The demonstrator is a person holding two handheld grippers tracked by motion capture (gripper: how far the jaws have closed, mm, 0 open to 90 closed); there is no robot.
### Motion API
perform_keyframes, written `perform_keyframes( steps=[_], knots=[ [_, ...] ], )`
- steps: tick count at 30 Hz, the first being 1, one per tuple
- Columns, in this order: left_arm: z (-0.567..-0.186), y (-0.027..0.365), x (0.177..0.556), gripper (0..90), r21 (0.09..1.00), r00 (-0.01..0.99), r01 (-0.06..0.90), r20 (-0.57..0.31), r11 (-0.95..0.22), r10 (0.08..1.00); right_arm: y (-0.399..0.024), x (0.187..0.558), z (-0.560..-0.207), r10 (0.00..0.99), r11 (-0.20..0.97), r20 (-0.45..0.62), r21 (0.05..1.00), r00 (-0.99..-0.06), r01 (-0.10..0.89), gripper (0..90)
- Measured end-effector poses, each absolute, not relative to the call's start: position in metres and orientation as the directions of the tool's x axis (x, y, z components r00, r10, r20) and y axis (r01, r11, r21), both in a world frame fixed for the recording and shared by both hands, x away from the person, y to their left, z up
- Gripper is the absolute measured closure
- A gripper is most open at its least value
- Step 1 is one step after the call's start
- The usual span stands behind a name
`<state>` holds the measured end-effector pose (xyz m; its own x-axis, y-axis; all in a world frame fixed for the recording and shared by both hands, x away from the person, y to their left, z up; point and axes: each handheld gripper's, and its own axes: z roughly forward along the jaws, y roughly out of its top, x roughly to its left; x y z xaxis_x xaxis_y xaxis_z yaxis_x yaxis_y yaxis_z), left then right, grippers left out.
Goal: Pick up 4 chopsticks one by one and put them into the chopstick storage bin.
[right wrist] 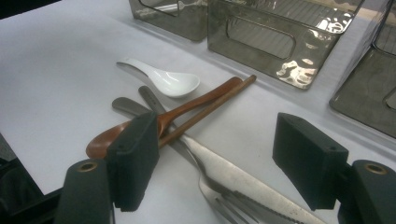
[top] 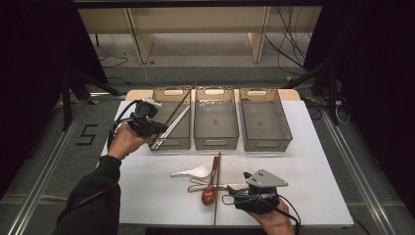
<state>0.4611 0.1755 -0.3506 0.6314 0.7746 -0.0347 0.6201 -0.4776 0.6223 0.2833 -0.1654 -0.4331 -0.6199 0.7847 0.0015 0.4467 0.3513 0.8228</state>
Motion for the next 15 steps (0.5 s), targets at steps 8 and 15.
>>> perform_keyframes(
  steps=[8, 15],
  knots=[
    [-0.360, 0.184, 0.492, 83.3, 0.624, 0.571, 0.648, -0.019, -0.437, 0.820, -0.166, 0.282, -0.435, 0.782, 0.349, 0.011, 0.820, -0.623, 0.453, 31.2],
    [-0.376, 0.187, 0.511, 83.3, 0.607, 0.553, 0.658, 0.012, -0.446, 0.833, -0.165, 0.281, -0.436, 0.777, 0.355, 0.009, 0.820, -0.630, 0.449, 31.0]
  ],
)
